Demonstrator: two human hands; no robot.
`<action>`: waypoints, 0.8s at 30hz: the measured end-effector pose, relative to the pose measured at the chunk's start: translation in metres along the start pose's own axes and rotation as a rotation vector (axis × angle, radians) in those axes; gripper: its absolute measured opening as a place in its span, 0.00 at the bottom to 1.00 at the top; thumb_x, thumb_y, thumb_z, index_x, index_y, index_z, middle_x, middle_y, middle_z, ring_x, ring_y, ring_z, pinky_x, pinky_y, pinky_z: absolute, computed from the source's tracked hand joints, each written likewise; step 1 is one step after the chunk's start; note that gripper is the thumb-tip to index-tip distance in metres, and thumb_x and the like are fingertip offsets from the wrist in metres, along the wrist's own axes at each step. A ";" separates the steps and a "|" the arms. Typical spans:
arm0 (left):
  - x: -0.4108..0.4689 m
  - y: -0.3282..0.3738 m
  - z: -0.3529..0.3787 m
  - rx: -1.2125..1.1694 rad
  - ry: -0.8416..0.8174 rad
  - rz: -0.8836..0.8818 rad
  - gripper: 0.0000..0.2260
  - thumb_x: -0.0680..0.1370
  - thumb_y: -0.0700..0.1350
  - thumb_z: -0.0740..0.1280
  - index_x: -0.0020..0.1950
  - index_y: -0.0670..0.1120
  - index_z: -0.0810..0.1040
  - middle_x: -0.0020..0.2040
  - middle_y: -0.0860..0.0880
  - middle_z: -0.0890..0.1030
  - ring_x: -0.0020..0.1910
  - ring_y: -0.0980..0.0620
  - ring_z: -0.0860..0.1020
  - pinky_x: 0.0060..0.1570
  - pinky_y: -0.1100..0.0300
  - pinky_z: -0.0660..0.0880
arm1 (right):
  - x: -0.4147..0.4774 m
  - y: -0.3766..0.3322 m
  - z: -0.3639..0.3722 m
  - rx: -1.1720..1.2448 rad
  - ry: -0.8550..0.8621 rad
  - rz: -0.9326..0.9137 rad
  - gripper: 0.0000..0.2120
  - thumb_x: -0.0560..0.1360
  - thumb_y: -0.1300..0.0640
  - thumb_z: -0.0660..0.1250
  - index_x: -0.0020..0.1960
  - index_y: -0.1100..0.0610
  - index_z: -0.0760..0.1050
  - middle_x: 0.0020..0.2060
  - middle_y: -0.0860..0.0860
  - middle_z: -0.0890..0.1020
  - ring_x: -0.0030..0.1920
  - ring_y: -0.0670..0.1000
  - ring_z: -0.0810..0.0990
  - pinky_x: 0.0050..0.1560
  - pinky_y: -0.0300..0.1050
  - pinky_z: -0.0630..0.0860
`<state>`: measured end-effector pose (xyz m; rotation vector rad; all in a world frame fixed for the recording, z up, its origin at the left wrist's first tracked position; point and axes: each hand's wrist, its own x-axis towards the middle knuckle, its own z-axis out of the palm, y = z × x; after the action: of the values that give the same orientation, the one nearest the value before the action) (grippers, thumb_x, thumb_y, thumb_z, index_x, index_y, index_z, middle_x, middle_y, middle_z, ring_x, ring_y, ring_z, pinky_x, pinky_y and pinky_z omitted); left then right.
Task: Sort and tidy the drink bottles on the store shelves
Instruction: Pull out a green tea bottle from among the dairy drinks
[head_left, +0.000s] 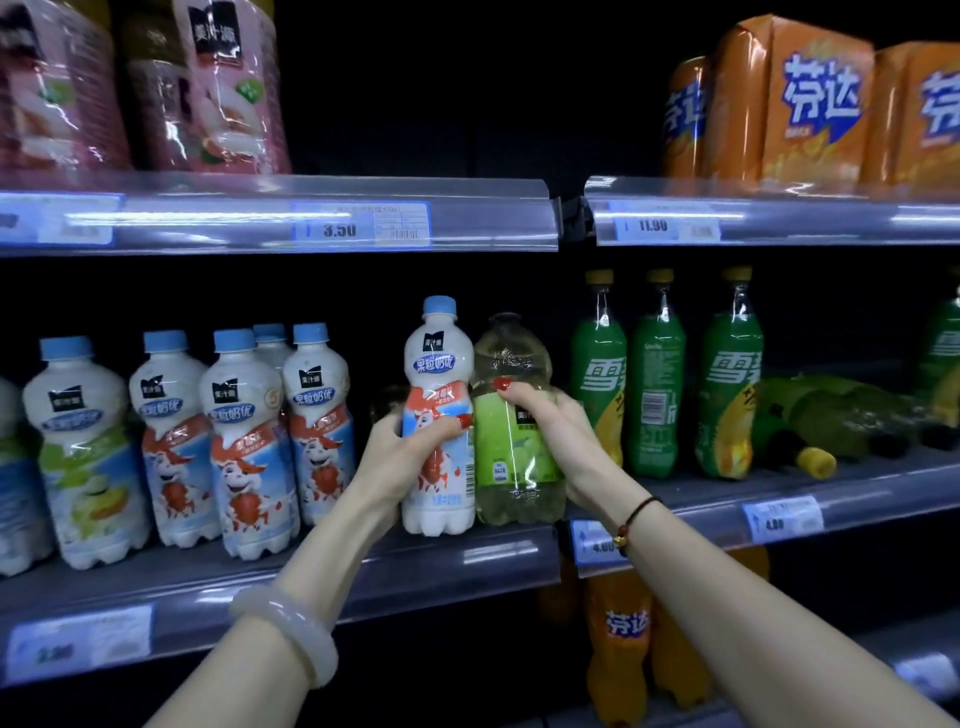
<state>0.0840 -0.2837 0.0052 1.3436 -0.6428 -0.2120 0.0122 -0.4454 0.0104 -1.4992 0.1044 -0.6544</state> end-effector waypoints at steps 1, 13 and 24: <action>-0.004 -0.001 0.000 -0.003 0.000 -0.001 0.09 0.71 0.40 0.71 0.48 0.44 0.76 0.35 0.48 0.84 0.33 0.51 0.83 0.30 0.60 0.78 | -0.005 -0.003 0.000 0.010 -0.001 -0.007 0.23 0.63 0.43 0.75 0.53 0.52 0.75 0.40 0.48 0.87 0.41 0.49 0.86 0.37 0.43 0.81; -0.051 -0.004 0.021 0.055 0.066 0.105 0.10 0.69 0.44 0.74 0.46 0.51 0.77 0.38 0.52 0.85 0.35 0.56 0.83 0.31 0.66 0.77 | -0.072 -0.015 -0.017 -0.025 0.028 -0.045 0.34 0.55 0.38 0.73 0.57 0.53 0.75 0.50 0.53 0.84 0.51 0.54 0.83 0.53 0.53 0.80; -0.044 0.018 -0.016 0.178 0.270 0.113 0.21 0.69 0.45 0.75 0.58 0.47 0.71 0.54 0.46 0.80 0.52 0.48 0.80 0.55 0.48 0.77 | -0.058 -0.015 0.038 -0.061 -0.009 -0.114 0.18 0.67 0.46 0.75 0.53 0.47 0.73 0.49 0.48 0.83 0.46 0.44 0.82 0.38 0.35 0.77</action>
<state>0.0529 -0.2441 0.0070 1.4694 -0.5157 0.1203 -0.0237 -0.3842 0.0095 -1.5757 0.0328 -0.7413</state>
